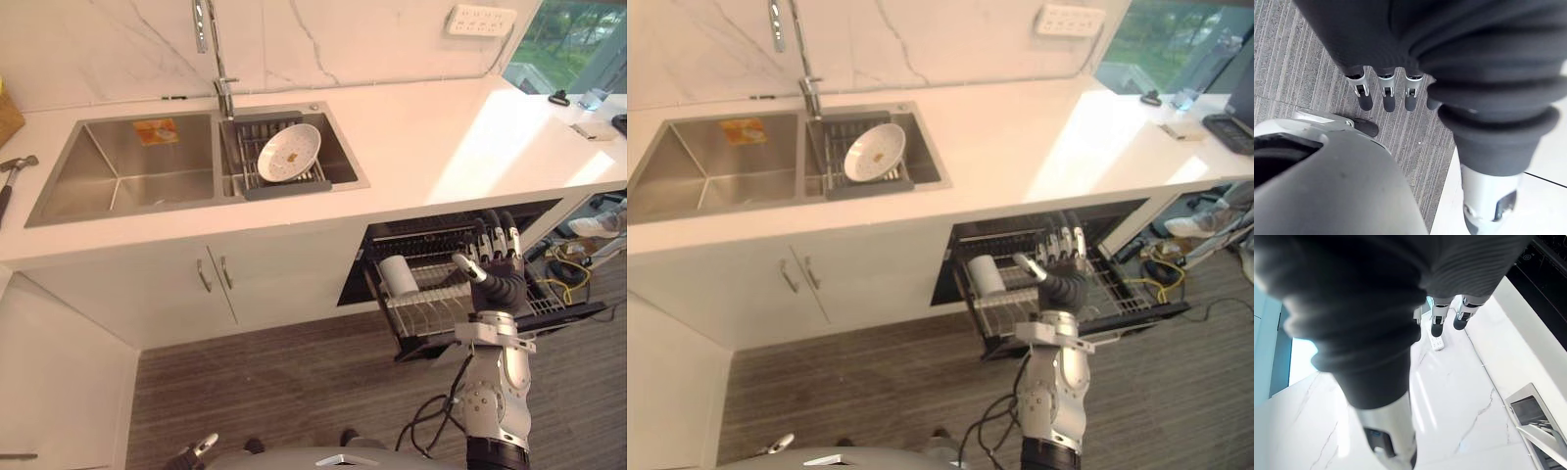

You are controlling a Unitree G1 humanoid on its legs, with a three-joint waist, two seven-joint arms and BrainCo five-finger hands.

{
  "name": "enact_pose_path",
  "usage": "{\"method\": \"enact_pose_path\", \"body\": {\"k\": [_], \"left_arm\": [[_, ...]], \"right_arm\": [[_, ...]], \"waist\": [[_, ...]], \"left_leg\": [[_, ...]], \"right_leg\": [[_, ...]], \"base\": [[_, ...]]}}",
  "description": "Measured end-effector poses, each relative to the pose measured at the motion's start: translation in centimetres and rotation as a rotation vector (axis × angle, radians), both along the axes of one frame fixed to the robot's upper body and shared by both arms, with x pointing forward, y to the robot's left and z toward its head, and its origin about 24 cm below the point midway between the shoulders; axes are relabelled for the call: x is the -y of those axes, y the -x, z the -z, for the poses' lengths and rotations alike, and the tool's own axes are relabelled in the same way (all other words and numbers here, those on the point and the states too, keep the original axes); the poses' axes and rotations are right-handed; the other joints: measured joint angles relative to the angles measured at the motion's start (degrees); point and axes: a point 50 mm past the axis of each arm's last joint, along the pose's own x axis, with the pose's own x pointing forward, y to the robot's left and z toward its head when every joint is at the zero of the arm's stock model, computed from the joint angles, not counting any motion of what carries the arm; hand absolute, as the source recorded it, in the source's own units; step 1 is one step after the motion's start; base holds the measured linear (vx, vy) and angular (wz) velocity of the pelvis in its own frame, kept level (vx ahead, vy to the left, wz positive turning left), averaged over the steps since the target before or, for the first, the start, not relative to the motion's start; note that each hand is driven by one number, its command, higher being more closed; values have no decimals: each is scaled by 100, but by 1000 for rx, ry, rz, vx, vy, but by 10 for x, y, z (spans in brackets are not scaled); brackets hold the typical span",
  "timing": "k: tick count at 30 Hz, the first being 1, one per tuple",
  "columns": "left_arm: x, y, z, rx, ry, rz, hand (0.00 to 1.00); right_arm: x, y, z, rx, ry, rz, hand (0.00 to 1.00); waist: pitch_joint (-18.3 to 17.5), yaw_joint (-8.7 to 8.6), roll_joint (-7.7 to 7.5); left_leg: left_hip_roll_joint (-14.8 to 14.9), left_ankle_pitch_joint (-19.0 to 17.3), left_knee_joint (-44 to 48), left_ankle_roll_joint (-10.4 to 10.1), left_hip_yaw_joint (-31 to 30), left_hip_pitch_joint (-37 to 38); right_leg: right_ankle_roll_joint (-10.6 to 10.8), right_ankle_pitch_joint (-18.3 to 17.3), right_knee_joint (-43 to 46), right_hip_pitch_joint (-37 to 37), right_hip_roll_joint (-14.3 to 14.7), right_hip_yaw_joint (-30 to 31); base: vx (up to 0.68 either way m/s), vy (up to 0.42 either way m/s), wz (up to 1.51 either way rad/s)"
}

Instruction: Walk over to the sink, pick up the cup, carry it to the dishwasher, place the cup inside the dishwasher, then close the dishwasher door

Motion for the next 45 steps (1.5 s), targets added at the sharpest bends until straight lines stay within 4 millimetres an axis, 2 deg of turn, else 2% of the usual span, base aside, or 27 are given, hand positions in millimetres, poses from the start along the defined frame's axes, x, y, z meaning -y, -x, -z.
{"method": "enact_pose_path", "body": {"k": [2, 3, 8, 12, 14, 16, 17, 18, 19, 20, 23, 25, 26, 27, 28, 29, 31, 32, 34, 36, 37, 38, 40, 41, 43, 44, 45], "left_arm": [[0, 0, 0, 0, -8, 2, 0], [-1, 0, 0, -4, -24, 7, 0], [2, 4, 1, -18, -65, 1, 0], [1, 7, 1, -34, -98, -12, 0], [4, 7, 1, -35, -121, -32, 0], [8, 10, 2, -37, -126, -80, 0], [8, 10, 2, -30, -129, -102, 0], [8, 10, 1, -24, -133, -109, 0], [7, 9, 0, -8, -133, -151, 0], [5, 11, 0, -10, -135, -182, 0], [8, 20, 1, -28, -128, -200, 0], [12, 33, 2, -58, -119, -220, 0], [18, 41, 3, -81, -107, -236, 0], [21, 43, 4, -79, -100, -256, 0], [17, 44, 3, -69, -109, -262, 0], [8, 40, 2, -55, -126, -254, 0], [1, 38, 2, -53, -135, -242, 0], [-1, 37, 1, -53, -136, -232, 0], [-5, 29, 1, -38, -147, -212, 0], [-7, 22, 0, -26, -158, -183, 0], [-9, 19, 0, -22, -169, -153, 0], [-10, 16, -1, -16, -175, -113, 0], [-11, 9, -3, 8, -186, -91, 0], [-12, 2, -4, 26, -189, -87, 0], [-11, -3, -4, 36, -190, -73, 0], [-9, -4, -3, 38, -186, -66, 0], [-8, -3, -3, 37, -186, -63, 0]], "right_arm": [[-1, 0, 0, 1, -1, -1, 0], [-1, 1, -4, 15, 4, -1, 0], [-3, 8, -22, 81, 31, 10, 0], [-1, 12, -19, 62, 37, 26, 0], [0, 20, -20, 61, 49, 35, 0], [-5, 24, -33, 114, 70, 18, 0], [-7, 27, -40, 147, 82, 15, 0], [-8, 27, -43, 160, 87, 11, 0], [-9, 27, -46, 178, 91, 9, 0], [-9, 26, -48, 188, 92, 7, 0], [-11, 15, -51, 204, 84, 8, 0], [-11, 12, -51, 200, 92, 5, 0], [-10, 10, -51, 194, 99, -1, 0], [-12, 7, -50, 191, 97, -12, 0], [-14, 6, -49, 186, 98, -26, 0], [-15, 3, -48, 184, 103, -45, 0], [-15, 3, -46, 180, 93, -40, 0], [-14, 3, -47, 183, 93, -35, 0], [-11, 4, -46, 176, 89, -12, 0], [-12, 4, -47, 174, 91, -7, 0], [-15, 2, -46, 167, 92, -6, 0], [-17, 1, -46, 157, 103, -3, 0], [-17, 1, -46, 158, 104, 8, 0], [-16, 2, -47, 167, 100, 23, 0], [-15, 2, -47, 163, 94, 39, 0], [-14, 3, -46, 161, 96, 43, 0], [-14, 3, -46, 161, 97, 44, 0]], "waist": [[-1, 18, 3], [1, 5, 23], [-35, -39, 84], [-70, -74, 79], [-57, -103, 125], [27, -50, 242], [43, -65, 297], [70, -61, 273], [161, -35, 183], [179, 58, 184], [206, 114, 191], [215, 154, 220], [216, 169, 308], [360, 173, 336], [367, 160, 233], [385, 146, 95], [305, 135, -51], [223, 114, -144], [188, 73, -201], [173, 101, -248], [177, 113, -268], [187, 76, -241], [162, 38, -237], [161, -28, -228], [197, -104, -160], [248, -155, -87], [250, -172, -85]], "left_leg": [[24, -8, -1, -12, 4, 17], [56, -11, -3, -28, -1, 18], [95, -10, -5, -75, 7, 21], [136, -46, 72, -76, 35, -25], [326, -672, 1337, -87, 80, -666], [579, -1068, 2485, -50, 217, -1087], [680, -1113, 3128, -42, 379, -1362], [721, -1092, 3381, -77, 463, -1465], [796, -987, 3906, -249, 615, -1655], [816, -1233, 3990, -222, 699, -1758], [747, -1178, 3142, -221, 540, -1884], [698, -884, 2358, -344, 93, -1743], [769, -752, 2133, -513, 43, -1641], [716, -661, 2487, -417, 87, -1645], [665, -730, 2657, -307, 180, -1706], [585, -931, 3048, -62, 302, -1823], [437, -1227, 3324, 83, 454, -1949], [294, -1352, 3348, 193, 522, -1986], [157, -1452, 3281, 343, 565, -1970], [51, -1422, 2945, 395, 674, -1643], [-38, -1402, 2606, 433, 694, -1298], [-84, -1318, 2248, 507, 696, -924], [-69, -1210, 1820, 457, 692, -491], [-21, -1177, 1649, 428, 654, -346], [117, -1153, 1575, 361, 597, -198], [229, -1180, 1586, 287, 516, -75], [280, -1225, 1603, 207, 489, 13]], "right_leg": [[-8, -9, 8, 10, 15, 23], [-95, -93, 61, -3, 21, 101], [-35, -170, 221, -93, 36, 169], [-21, -340, 405, -217, 98, 323], [-93, -496, 567, -259, 170, 320], [-143, -622, 785, -278, 259, 293], [-151, -759, 975, -274, 247, 243], [-153, -818, 1036, -255, 198, 219], [-158, -875, 1050, -131, 121, 181], [-116, -912, 1031, -27, 33, 177], [64, -1027, 961, 135, -220, 319], [94, -1047, 634, 311, -312, 578], [144, -1050, 456, 483, -206, 749], [124, -1194, 1121, 415, -105, 1032], [143, -1396, 1238, 402, -123, 1016], [209, -1632, 1221, 429, -243, 1077], [165, -1679, 1043, 427, -412, 1173], [41, -1653, 881, 442, -518, 1274], [132, -1428, 1526, 156, -593, 1319], [214, -1188, 2691, -388, -630, 1496], [228, -1038, 3599, -750, -600, 1584], [116, -1145, 4238, -1021, -516, 1519], [-69, -1424, 4380, -1329, -274, 1147], [-251, -1569, 4103, -1547, -122, 864], [-387, -1610, 3374, -1813, 44, 485], [-434, -1442, 2820, -1872, 103, 384], [-460, -1195, 2468, -1850, 100, 352]], "base": [[-60, -15, 0], [-85, -12, 2], [-74, -33, -2], [-9, -19, 4], [27, -54, 25], [54, -17, 9], [44, 6, 19], [28, 24, 34], [16, 25, 22], [20, 57, 15], [42, 151, -13], [166, 231, -53], [344, 276, -68], [324, 269, -63], [224, 353, -51], [129, 307, -34], [216, 311, -21], [287, 295, -5], [283, 272, 2], [269, 176, -14], [323, 103, -17], [320, 76, -13], [191, -49, 6], [28, -162, 19], [-106, -184, 23], [-41, -133, 25], [108, -89, 20]]}}
